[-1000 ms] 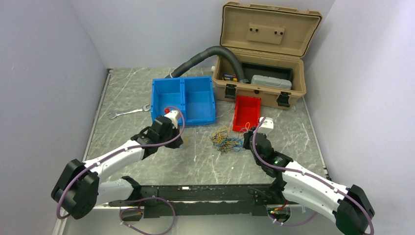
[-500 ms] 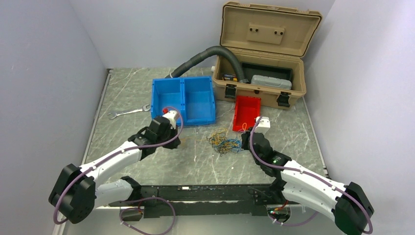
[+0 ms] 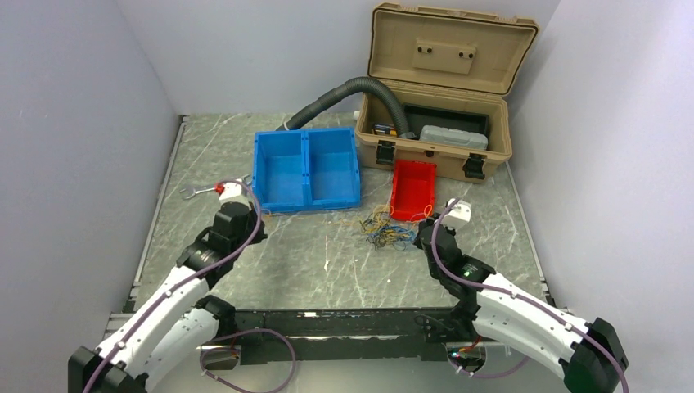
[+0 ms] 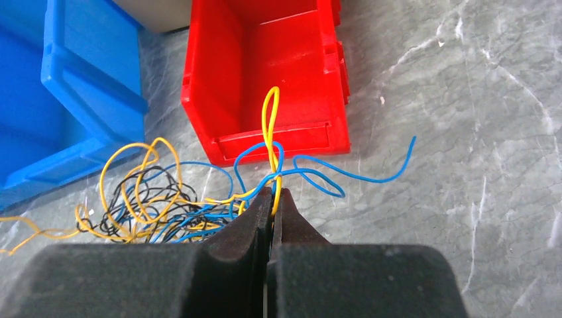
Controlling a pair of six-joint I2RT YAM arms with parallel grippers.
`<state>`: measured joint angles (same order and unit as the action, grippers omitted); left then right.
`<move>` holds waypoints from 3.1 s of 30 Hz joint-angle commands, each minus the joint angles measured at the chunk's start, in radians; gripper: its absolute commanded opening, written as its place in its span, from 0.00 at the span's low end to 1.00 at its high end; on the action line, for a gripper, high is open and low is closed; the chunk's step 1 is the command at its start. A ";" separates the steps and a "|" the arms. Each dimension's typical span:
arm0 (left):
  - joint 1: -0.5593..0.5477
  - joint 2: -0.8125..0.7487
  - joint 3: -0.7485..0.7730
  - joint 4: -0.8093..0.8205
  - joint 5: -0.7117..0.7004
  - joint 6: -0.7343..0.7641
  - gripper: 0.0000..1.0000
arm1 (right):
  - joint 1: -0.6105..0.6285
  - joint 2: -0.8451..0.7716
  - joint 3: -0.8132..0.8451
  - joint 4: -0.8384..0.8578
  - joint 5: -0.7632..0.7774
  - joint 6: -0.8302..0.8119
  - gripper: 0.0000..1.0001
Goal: Untangle the cables
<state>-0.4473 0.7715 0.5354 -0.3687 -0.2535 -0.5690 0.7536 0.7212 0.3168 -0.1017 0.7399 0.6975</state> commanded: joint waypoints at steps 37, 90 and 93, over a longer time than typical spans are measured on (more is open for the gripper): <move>0.007 -0.423 -0.132 0.024 -0.161 -0.057 0.00 | 0.001 -0.162 -0.008 0.031 -0.023 -0.084 0.00; 0.116 0.434 0.845 -0.082 -0.154 0.190 0.00 | 0.001 -0.012 -0.044 0.300 -0.387 -0.234 0.00; 0.149 0.470 0.857 -0.078 -0.141 0.160 0.00 | 0.001 -0.010 -0.044 0.298 -0.385 -0.233 0.00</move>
<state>-0.3340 1.2060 1.3472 -0.4385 -0.3748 -0.3630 0.7532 0.7082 0.2413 0.1448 0.3561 0.4637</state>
